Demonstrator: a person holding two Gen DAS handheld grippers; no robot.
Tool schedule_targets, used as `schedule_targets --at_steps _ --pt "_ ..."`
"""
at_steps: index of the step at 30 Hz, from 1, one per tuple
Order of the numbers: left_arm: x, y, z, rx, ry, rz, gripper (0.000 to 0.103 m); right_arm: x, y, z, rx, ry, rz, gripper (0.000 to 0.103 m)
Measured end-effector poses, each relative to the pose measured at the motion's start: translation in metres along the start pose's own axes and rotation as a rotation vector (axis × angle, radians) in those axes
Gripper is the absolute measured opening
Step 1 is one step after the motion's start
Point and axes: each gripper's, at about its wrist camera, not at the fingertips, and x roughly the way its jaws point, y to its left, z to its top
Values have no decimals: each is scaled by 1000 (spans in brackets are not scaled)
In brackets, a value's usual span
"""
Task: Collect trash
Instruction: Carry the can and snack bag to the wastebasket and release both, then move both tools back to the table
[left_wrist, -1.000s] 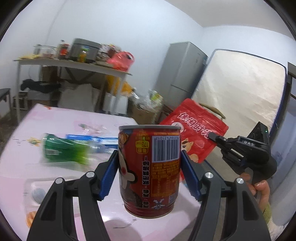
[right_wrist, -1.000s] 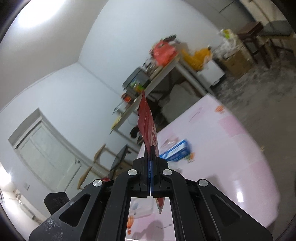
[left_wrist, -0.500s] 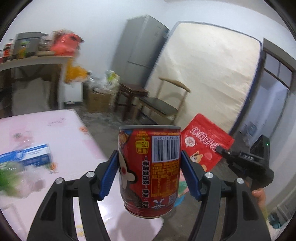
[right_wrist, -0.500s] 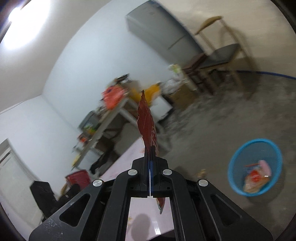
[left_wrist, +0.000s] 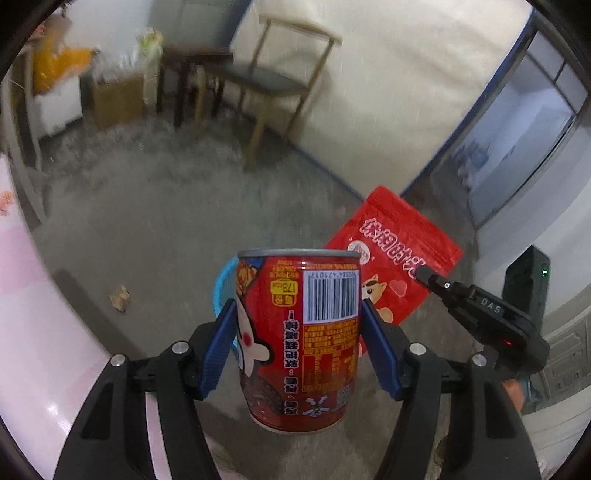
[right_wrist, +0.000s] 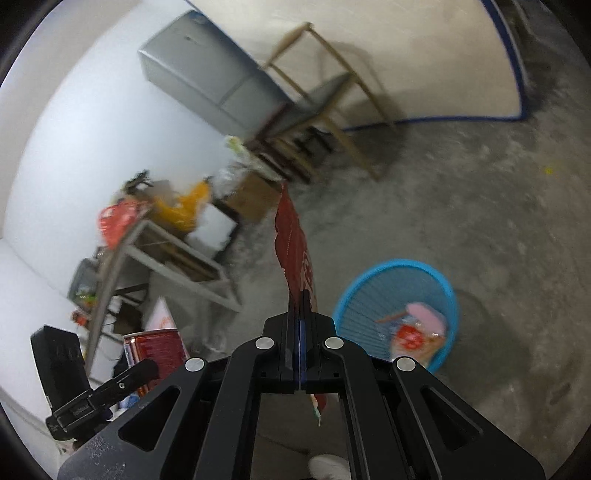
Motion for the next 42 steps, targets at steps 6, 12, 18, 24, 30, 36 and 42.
schedule_targets --at_steps 6,12,18,24,30,36,42 --pt "83 11 15 -51 144 14 64 43 -32 3 49 44 -64 0" --pt "129 11 34 -57 190 45 64 71 -44 9 78 68 -100 1" --pt "142 18 40 -78 162 87 79 117 -65 6 118 150 -187 41" --pt "119 18 40 -63 116 77 79 119 -91 -13 139 200 -266 41" --pt "84 14 36 -49 68 70 79 86 -94 -22 117 198 -285 42" --pt "38 10 26 -42 16 57 79 57 -80 -28 79 193 -255 51" --pt "-21 11 5 -52 -53 44 80 30 -42 -39 14 223 -176 59"
